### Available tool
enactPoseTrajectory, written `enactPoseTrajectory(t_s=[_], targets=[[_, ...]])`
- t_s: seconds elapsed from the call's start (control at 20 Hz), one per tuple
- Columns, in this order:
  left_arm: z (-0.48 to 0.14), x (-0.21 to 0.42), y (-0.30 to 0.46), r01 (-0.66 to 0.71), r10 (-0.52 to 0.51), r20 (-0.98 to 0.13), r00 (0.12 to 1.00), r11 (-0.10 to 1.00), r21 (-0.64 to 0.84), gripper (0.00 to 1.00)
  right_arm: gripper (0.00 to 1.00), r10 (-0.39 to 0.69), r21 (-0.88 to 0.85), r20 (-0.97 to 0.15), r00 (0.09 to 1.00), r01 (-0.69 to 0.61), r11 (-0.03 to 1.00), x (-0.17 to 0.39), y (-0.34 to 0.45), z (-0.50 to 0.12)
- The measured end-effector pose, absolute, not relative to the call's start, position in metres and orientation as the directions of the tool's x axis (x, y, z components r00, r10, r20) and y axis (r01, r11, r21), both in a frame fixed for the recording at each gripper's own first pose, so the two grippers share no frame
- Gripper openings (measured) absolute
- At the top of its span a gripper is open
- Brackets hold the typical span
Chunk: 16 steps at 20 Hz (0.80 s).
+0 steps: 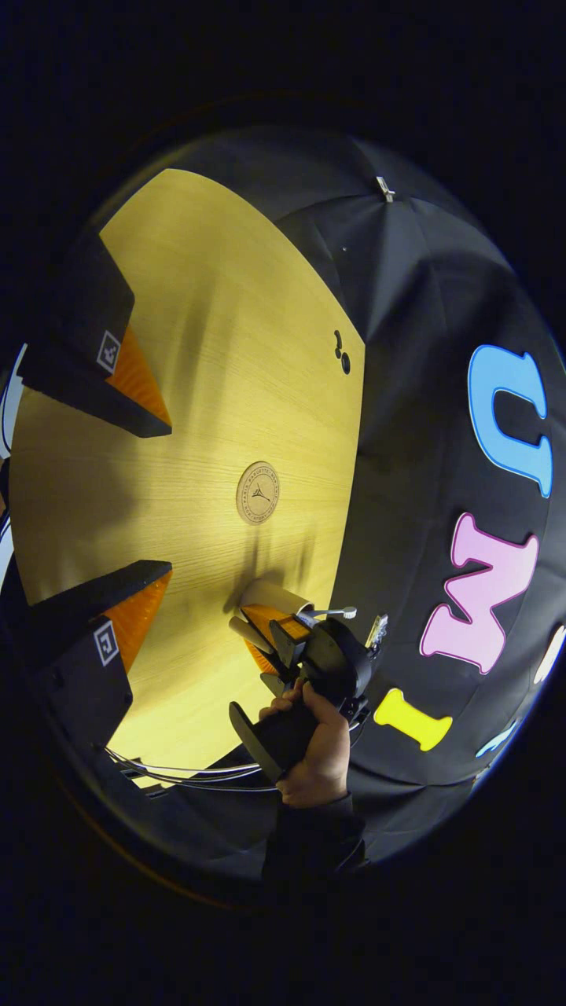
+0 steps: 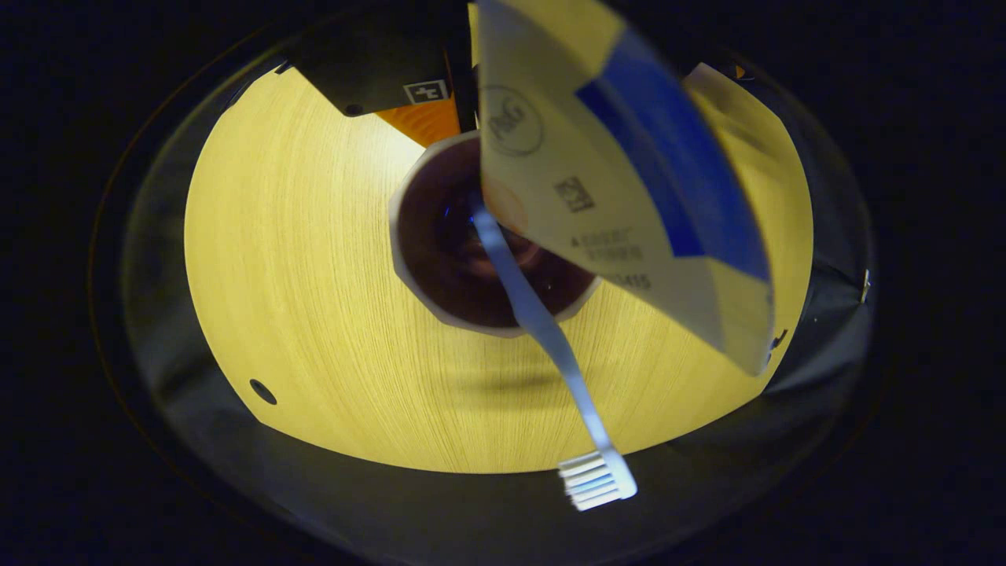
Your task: Put the toothbrush and toothpaste on the desktop into the cup, then pick up the cup and place it on the coaster on the desktop.
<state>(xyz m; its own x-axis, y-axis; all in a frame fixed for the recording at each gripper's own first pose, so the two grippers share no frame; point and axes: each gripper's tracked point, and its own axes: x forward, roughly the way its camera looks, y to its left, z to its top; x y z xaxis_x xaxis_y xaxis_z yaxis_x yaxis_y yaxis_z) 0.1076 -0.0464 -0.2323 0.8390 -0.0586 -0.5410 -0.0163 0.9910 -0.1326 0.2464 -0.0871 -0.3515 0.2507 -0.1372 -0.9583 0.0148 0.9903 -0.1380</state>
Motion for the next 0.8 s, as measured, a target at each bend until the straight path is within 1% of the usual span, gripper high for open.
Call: enactPoseTrajectory(t_s=[0.25, 0.4, 0.55, 0.8], targets=[[-0.23, 0.112, -0.048, -0.001, -0.07, -0.538, 0.84, 0.992, -0.13, 0.98, 0.34, -0.15, -0.151, -0.956, 0.253, 0.018, 0.988, 0.246, -0.087, -0.347], [-0.229, 0.113, -0.046, 0.001, -0.07, -0.536, 0.841, 0.992, -0.127, 0.98, 0.34, -0.174, -0.175, -0.941, 0.29, 0.024, 0.984, 0.254, -0.088, -0.339], [-0.229, 0.113, -0.043, -0.002, -0.07, -0.533, 0.843, 0.991, -0.134, 0.98, 0.34, -0.155, -0.154, -0.939, 0.307, 0.027, 0.988, 0.26, -0.079, -0.329], [-0.229, 0.114, -0.036, -0.018, -0.061, -0.532, 0.845, 0.99, -0.142, 0.98, 0.34, -0.126, -0.149, -0.935, 0.332, -0.045, 0.988, 0.272, -0.044, -0.319]])
